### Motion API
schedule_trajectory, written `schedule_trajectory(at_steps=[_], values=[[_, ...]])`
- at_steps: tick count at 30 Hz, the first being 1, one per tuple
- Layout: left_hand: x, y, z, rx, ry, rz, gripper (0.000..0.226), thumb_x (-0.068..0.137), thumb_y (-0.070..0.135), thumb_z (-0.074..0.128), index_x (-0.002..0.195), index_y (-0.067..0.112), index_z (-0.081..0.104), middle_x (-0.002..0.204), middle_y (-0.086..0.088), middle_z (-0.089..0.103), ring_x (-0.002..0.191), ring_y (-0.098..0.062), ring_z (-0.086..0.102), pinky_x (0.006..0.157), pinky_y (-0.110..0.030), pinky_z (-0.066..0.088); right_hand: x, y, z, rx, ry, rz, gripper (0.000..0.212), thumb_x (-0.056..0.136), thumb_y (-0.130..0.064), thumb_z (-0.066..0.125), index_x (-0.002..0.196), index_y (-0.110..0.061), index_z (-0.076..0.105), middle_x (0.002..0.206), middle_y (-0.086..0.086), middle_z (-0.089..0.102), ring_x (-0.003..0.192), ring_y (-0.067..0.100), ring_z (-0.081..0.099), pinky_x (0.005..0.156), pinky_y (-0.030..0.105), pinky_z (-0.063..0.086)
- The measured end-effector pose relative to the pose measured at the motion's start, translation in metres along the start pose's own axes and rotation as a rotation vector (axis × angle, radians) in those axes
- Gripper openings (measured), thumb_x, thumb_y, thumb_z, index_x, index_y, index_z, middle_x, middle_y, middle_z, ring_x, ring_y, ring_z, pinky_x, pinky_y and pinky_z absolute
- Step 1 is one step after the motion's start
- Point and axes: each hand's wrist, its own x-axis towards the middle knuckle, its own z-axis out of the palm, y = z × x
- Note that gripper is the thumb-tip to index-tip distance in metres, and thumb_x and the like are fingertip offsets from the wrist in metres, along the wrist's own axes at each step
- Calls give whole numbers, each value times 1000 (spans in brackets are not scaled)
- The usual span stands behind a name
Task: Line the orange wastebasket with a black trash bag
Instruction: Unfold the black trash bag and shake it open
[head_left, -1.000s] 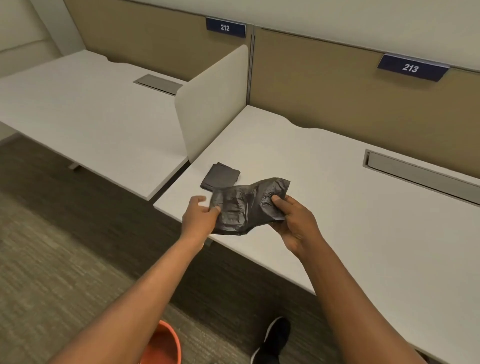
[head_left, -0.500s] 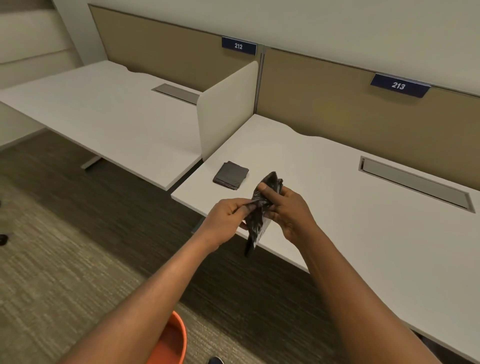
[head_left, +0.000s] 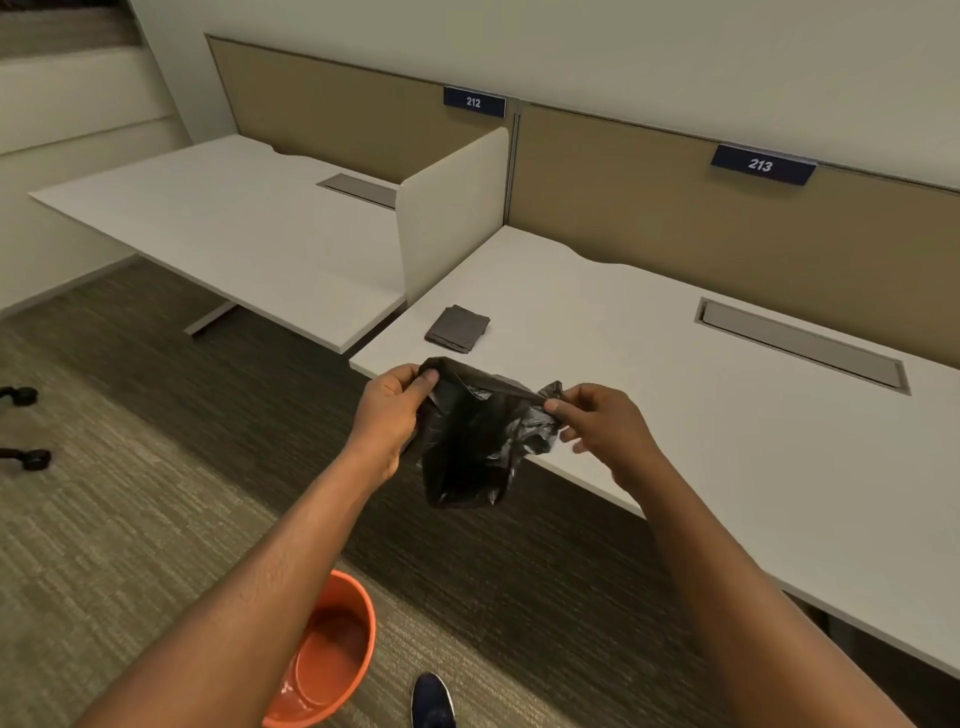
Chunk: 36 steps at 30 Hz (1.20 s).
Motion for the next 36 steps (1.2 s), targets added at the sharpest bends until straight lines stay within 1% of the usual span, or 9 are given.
schedule_trajectory(at_steps=[4,7,10,16,20,24,27,30,36], values=[[-24,13,0,119,-26,101,16,97,27,62,89,25,76,85,-3,79,84,-18,76,68,-26,60,-20,4,-8,-545,114,-76,23,91,-38,69,107,-22,71,97,-2,73,93,19,68,79,35,54],[-42,29,-3,189,-74,156,15,97,25,62,96,21,77,92,-8,78,94,-27,75,83,-40,61,-37,-7,-3,-437,122,-222,46,90,-52,66,127,-24,64,110,-7,68,99,15,66,84,35,55],[-56,45,-8,263,-152,182,15,96,26,64,97,23,78,95,-6,78,100,-27,72,89,-41,59,-51,-28,10,-250,-197,-305,58,89,-55,67,139,-28,56,123,-11,66,98,5,65,81,25,55],[-73,69,-27,377,-130,215,13,95,28,64,98,27,76,92,3,77,94,-13,73,90,-40,60,-66,-53,41,-208,-392,-354,13,95,-30,66,100,-26,76,89,-7,77,81,11,73,74,32,61],[-80,70,-44,659,114,356,22,92,26,67,112,18,65,99,-2,67,92,-20,66,86,-43,59,-70,-65,60,-100,-412,-283,15,95,-28,65,89,-21,76,77,-6,75,68,2,67,68,26,51],[-97,61,-64,811,438,638,29,90,25,70,110,15,52,101,2,50,88,-19,57,72,-32,55,-71,-83,83,61,-378,-120,18,97,-32,64,91,-20,76,87,2,78,87,18,73,71,29,55],[-106,58,-83,588,189,334,36,88,55,64,100,22,58,92,0,64,80,-15,65,62,-23,49,-79,-98,109,172,-363,-40,20,95,-33,66,93,-16,75,87,4,77,89,22,73,66,27,55],[-113,55,-106,325,-119,30,65,70,79,59,111,29,62,104,2,74,99,-17,71,74,-27,53,-89,-117,139,266,-395,7,25,94,-33,66,97,-9,73,89,7,76,85,20,73,73,32,60],[-120,29,-157,134,-225,-39,61,71,57,79,124,30,64,115,4,76,109,-12,70,86,-29,55,-106,-157,179,543,-449,227,33,95,-30,64,110,-1,70,110,21,70,94,30,68,76,39,60]])
